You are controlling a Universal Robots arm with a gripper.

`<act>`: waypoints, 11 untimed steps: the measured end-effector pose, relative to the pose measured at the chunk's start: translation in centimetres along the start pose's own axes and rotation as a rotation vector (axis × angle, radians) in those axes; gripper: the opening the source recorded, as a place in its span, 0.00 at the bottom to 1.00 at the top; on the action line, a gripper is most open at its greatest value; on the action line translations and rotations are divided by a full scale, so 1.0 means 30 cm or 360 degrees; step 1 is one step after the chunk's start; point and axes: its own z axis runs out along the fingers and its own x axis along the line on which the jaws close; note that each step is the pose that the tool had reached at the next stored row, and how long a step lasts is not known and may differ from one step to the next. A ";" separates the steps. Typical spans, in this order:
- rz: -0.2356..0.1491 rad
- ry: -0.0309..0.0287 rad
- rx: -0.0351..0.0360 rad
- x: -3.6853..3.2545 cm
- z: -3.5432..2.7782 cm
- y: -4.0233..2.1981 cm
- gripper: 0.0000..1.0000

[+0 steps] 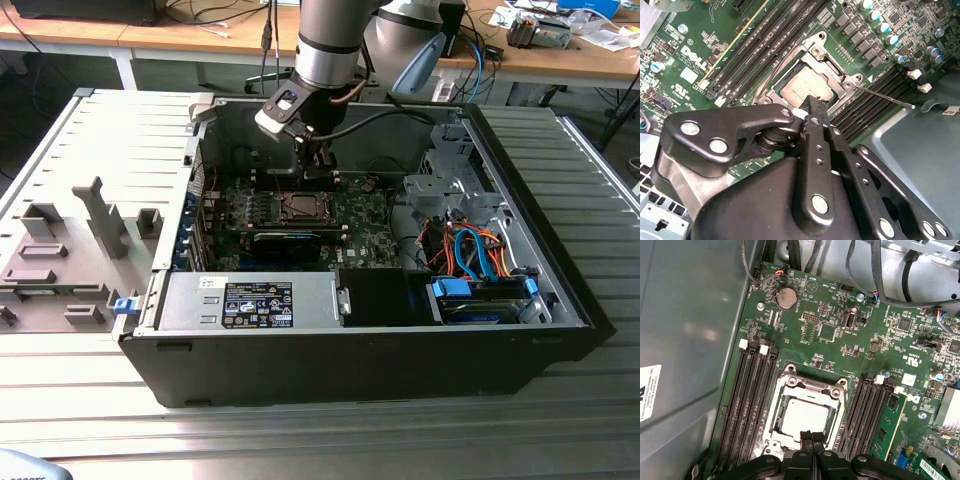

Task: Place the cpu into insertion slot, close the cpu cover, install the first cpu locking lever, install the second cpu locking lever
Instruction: 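Install the first cpu locking lever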

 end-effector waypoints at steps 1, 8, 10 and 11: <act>-0.0008 -0.00007 0.0000 0.000 0.000 0.000 0.11; -0.0067 -0.00058 0.0000 0.000 0.000 0.000 0.11; -0.0080 -0.00071 -0.0001 0.000 0.000 0.000 0.11; -0.0091 -0.00080 -0.0001 0.000 0.000 0.000 0.11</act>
